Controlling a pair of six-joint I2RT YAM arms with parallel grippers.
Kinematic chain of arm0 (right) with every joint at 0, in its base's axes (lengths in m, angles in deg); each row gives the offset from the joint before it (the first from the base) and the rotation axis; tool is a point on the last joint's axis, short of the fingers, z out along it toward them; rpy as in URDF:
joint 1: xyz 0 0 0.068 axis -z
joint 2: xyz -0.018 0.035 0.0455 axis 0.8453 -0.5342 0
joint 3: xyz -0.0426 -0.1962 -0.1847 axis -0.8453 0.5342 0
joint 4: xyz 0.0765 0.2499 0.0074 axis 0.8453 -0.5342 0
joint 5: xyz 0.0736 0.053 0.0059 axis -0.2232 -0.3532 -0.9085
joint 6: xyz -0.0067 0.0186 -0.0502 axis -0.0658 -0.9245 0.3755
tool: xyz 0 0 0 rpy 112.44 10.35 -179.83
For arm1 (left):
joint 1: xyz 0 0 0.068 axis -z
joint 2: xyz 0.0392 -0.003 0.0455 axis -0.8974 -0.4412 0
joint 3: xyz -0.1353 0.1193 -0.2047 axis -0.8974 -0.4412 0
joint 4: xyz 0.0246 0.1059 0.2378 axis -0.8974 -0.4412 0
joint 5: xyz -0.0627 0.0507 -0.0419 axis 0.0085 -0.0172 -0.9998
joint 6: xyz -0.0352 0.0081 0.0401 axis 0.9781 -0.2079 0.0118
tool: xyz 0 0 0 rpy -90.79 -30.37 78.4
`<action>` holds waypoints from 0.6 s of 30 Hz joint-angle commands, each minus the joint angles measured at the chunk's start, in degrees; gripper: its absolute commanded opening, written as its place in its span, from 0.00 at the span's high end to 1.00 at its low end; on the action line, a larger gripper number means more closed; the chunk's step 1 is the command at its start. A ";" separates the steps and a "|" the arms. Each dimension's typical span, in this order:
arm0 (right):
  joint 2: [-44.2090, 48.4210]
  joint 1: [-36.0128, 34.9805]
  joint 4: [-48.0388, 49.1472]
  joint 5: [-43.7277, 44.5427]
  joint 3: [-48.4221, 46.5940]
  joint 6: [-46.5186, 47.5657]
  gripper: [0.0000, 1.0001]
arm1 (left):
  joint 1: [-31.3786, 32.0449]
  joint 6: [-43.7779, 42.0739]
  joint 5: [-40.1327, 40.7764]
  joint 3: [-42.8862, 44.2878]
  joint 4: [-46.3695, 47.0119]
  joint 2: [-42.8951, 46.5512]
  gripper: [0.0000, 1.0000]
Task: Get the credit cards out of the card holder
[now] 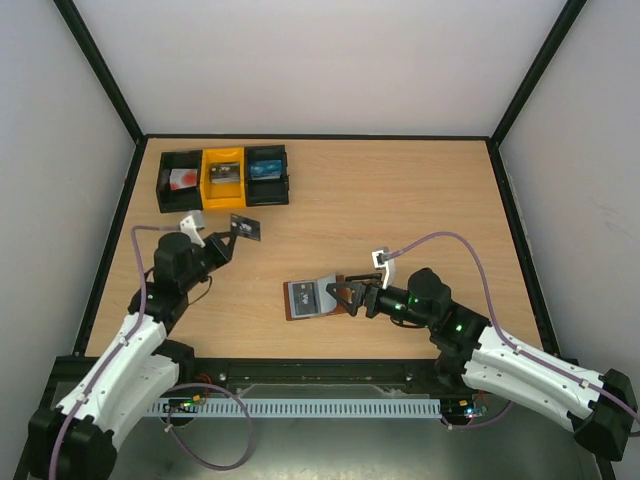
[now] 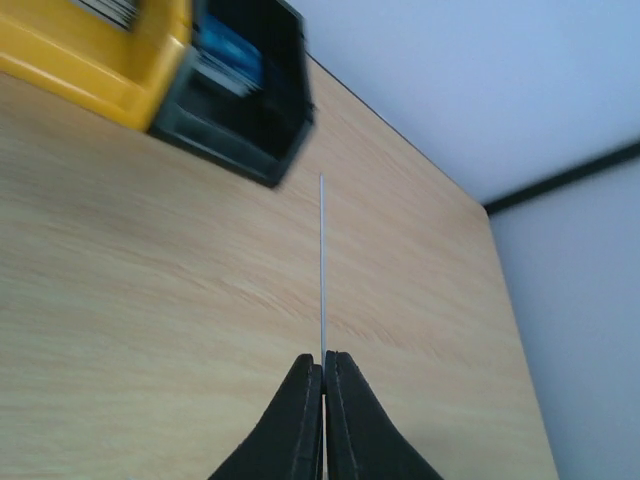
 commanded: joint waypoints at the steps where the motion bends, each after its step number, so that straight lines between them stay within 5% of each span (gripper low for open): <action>1: -0.04 0.04 0.66 1.46 -0.57 0.07 0.02 | -7.13 -0.57 1.82 2.87 4.96 -4.18 0.97; 18: -1.98 0.04 0.93 3.38 -2.12 -0.25 0.02 | -20.03 -2.19 2.32 20.32 20.47 -38.75 0.97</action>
